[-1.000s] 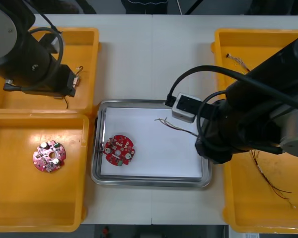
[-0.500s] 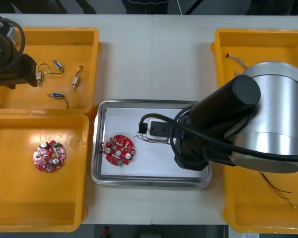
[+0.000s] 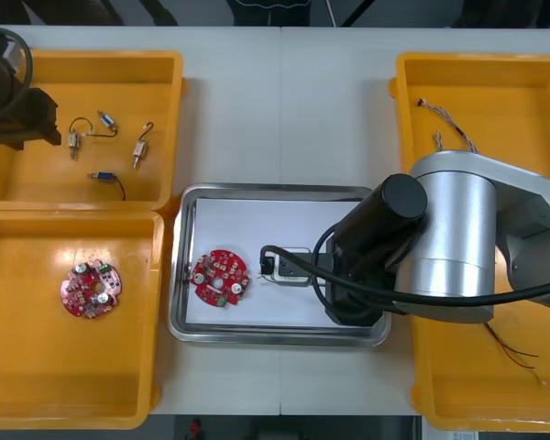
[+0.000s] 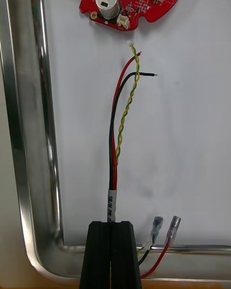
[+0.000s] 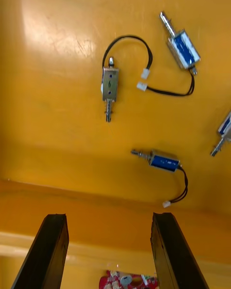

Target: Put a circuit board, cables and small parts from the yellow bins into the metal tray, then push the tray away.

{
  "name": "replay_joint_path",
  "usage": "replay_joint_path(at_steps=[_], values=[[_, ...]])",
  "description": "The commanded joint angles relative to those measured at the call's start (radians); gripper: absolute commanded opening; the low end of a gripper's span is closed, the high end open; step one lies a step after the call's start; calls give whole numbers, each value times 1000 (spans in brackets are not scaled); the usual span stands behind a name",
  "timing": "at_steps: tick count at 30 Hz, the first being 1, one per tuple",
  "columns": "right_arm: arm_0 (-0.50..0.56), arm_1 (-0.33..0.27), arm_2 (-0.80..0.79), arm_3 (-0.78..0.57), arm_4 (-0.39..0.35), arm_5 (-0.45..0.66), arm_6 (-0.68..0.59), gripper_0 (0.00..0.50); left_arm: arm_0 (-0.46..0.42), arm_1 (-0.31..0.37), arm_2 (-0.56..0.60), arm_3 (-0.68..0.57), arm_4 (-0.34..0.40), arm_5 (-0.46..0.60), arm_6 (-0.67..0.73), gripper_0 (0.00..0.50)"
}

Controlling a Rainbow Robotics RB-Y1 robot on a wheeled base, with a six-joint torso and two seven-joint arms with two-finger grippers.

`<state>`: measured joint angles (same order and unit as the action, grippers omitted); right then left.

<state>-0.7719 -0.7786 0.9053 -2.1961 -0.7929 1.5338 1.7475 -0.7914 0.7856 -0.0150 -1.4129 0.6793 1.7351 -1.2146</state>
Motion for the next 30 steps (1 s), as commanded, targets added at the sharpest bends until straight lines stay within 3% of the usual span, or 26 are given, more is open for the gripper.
replay_joint_path(at_steps=[1, 13, 23, 27, 28, 29, 30], values=[[-33, 13, 52, 24, 18, -41, 38, 0, -81, 15, -13, 63, -14, -57, -114, 500], [-30, 15, 142, 137, 9, -156, 52, 0, -112, -29, -95, 249, -27, -292, -137, 500], [-30, 16, 170, 160, 6, -179, 46, 0, -112, -57, -128, 305, -44, -382, -146, 500], [-30, 16, 170, 160, 4, -178, 50, 123, -112, -66, -131, 318, -53, -404, -148, 500], [-29, 16, 170, 160, 3, -178, 46, 228, -111, -69, -132, 324, -57, -416, -149, 500], [-30, 15, 168, 159, 3, -178, 46, 275, -111, -72, -132, 330, -55, -422, -149, 500], [-30, 16, 170, 160, 4, -176, 46, 360, -111, -74, -138, 345, -57, -439, -149, 500]])
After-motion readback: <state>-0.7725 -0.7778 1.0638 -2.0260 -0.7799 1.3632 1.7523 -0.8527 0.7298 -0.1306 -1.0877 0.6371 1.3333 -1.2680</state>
